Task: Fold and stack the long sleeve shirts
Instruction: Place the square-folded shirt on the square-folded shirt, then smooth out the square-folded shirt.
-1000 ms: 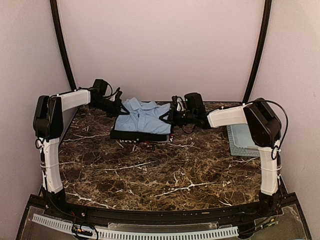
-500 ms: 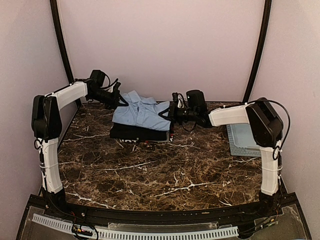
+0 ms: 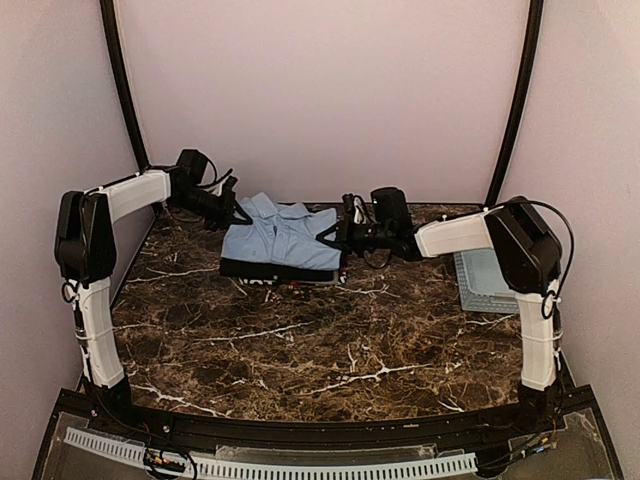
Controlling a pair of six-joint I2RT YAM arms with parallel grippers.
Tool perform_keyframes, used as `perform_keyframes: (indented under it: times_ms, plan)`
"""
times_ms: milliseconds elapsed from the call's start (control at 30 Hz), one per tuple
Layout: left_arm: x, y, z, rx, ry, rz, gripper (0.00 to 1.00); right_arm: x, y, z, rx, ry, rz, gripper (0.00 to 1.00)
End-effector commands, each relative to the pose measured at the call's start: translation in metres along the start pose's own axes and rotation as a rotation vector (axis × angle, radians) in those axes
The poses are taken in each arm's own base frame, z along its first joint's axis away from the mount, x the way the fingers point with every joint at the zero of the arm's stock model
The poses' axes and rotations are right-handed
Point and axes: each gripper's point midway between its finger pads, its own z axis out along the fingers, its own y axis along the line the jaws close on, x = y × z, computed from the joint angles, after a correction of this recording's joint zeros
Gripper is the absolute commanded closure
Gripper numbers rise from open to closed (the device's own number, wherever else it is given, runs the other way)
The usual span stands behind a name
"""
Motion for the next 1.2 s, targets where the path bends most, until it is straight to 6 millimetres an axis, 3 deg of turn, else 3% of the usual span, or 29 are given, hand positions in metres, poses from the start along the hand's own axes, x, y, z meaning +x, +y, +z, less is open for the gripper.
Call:
perform_keyframes:
  times_ms: [0,67,167,333,500,700,800,933,1033,1167]
  plan:
    - [-0.013,0.052,0.005,-0.114,-0.049,-0.028,1.0,0.011,-0.043,0.005,0.051,0.035,0.039,0.92]
    - [-0.009,0.067,0.014,-0.148,-0.027,-0.033,0.99,0.014,-0.05,0.006,0.06,0.046,0.04,0.86]
    - [-0.01,0.079,0.017,-0.192,-0.03,-0.028,0.84,0.018,-0.06,0.004,0.095,0.056,0.031,0.77]
    - [-0.016,0.076,0.011,-0.218,-0.032,-0.007,0.62,0.001,-0.069,-0.015,0.172,0.017,-0.011,0.6]
    - [-0.027,0.056,-0.009,-0.215,-0.075,0.032,0.46,-0.026,-0.054,-0.042,0.227,-0.039,-0.101,0.52]
    - [-0.036,0.016,-0.038,-0.13,-0.185,0.099,0.35,-0.043,-0.012,-0.065,0.215,-0.083,-0.199,0.48]
    - [-0.044,-0.012,-0.053,-0.038,-0.276,0.145,0.32,-0.038,0.013,-0.06,0.172,-0.061,-0.244,0.49]
    - [-0.039,-0.033,-0.05,0.081,-0.296,0.167,0.3,-0.019,0.038,-0.038,0.126,0.007,-0.303,0.48]
    - [-0.035,-0.043,-0.037,0.135,-0.277,0.177,0.3,-0.003,0.052,-0.019,0.095,0.051,-0.343,0.49]
    - [-0.029,-0.057,-0.003,0.192,-0.23,0.188,0.3,0.028,0.046,0.005,0.102,0.144,-0.356,0.5]
